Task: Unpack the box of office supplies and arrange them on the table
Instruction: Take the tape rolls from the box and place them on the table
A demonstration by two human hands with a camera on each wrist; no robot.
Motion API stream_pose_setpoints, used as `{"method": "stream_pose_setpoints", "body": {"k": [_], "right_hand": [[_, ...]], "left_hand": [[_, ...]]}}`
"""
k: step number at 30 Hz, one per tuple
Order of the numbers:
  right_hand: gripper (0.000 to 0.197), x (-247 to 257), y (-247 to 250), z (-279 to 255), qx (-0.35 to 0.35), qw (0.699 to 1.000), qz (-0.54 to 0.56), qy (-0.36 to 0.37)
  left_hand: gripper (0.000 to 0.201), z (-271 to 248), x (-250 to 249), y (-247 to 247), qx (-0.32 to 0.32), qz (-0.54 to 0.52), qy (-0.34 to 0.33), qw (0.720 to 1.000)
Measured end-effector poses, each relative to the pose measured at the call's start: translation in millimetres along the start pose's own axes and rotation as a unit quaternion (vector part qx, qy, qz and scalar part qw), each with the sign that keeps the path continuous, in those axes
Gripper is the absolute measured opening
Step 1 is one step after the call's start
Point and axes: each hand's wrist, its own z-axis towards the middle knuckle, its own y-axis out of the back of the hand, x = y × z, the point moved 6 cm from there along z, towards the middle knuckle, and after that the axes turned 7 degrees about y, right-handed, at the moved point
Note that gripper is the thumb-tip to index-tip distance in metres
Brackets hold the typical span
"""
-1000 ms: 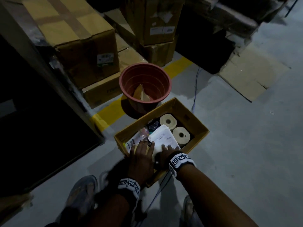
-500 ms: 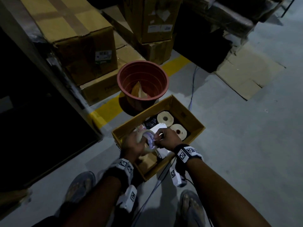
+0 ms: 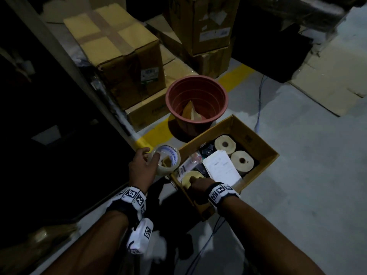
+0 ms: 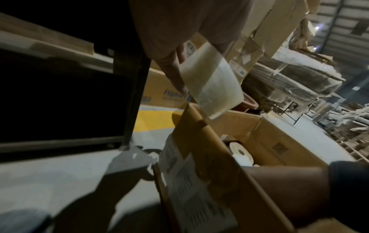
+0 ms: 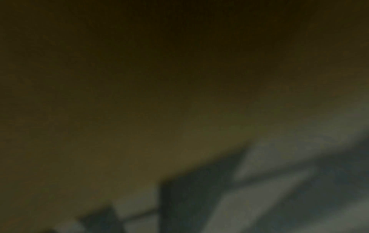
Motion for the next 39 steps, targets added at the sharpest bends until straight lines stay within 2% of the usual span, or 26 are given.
{"method": "stream_pose_setpoints", "body": {"k": [2, 6, 9, 11, 12, 14, 15, 16, 18, 22, 23, 26, 28, 31, 34, 36, 39], "right_hand": [[0.073, -3.3, -2.9, 6.8, 0.004, 1.000, -0.008, -0.005], [0.072, -24.6, -24.6, 11.5, 0.033, 0.997, 0.047, -0.054], [0.079, -36.1, -44.3, 23.6, 0.036, 0.999, -0.003, -0.039], [0.079, -30.4, -36.9, 20.7, 0.040, 0.998, -0.050, -0.013], [0.071, -22.0, -27.7, 18.6, 0.019, 0.997, -0.071, 0.013], [0.039, -2.4, -7.4, 17.3, -0.056, 0.993, -0.079, 0.072], [0.025, 4.2, -1.0, 12.6, -0.067, 0.989, -0.105, 0.080], [0.019, 6.9, 2.3, 13.6, -0.090, 0.980, -0.148, 0.095], [0.014, 3.8, 2.9, 9.0, -0.100, 0.981, -0.142, 0.088], [0.013, -8.9, 15.1, -14.9, -0.126, 0.989, -0.024, 0.080], [0.016, -14.0, 22.9, -22.9, -0.151, 0.986, -0.008, 0.064], [0.062, -28.9, 57.4, -49.4, -0.221, 0.974, -0.035, -0.011], [0.077, -35.4, 76.0, -66.3, -0.250, 0.968, 0.011, -0.033], [0.080, -38.2, 89.2, -92.4, -0.259, 0.954, 0.150, -0.013], [0.083, -36.2, 98.1, -130.6, -0.302, 0.929, 0.215, -0.007], [0.083, -28.7, 103.8, -161.6, -0.324, 0.923, 0.206, -0.014], [0.070, -5.9, 119.3, -216.7, -0.340, 0.927, 0.154, -0.029]], "left_hand": [[0.044, -4.2, 6.1, -5.7, 0.016, -0.007, 0.002, 1.000], [0.036, -11.9, 14.0, -24.4, 0.045, -0.044, 0.010, 0.998], [0.037, -17.3, 16.3, -35.4, 0.059, -0.058, 0.018, 0.996], [0.037, -19.6, 17.6, -36.3, 0.055, -0.077, 0.022, 0.995], [0.037, -19.3, 18.0, -35.9, 0.054, -0.084, 0.023, 0.995], [0.036, -18.4, 20.8, -34.4, 0.056, -0.084, 0.025, 0.995], [0.035, -17.6, 21.8, -33.8, 0.058, -0.082, 0.026, 0.995], [0.033, -17.1, 21.9, -33.3, 0.059, -0.082, 0.025, 0.995], [0.031, -18.7, 19.8, -33.5, 0.061, -0.081, 0.023, 0.995], [0.034, -25.1, 13.4, -35.6, 0.055, -0.077, 0.033, 0.995], [0.037, -27.4, 9.7, -36.7, 0.055, -0.077, 0.037, 0.995], [0.042, -36.0, -4.4, -38.3, 0.052, -0.088, 0.056, 0.993], [0.042, -43.9, -20.1, -35.8, 0.053, -0.085, 0.052, 0.994], [0.040, -55.3, -43.6, -25.3, 0.057, -0.076, 0.034, 0.995], [0.040, -70.9, -68.5, -6.4, 0.060, -0.058, 0.005, 0.996], [0.040, -84.1, -87.9, 10.5, 0.059, -0.051, -0.005, 0.997], [0.039, -108.3, -121.5, 44.5, 0.050, -0.048, -0.004, 0.998]]}}
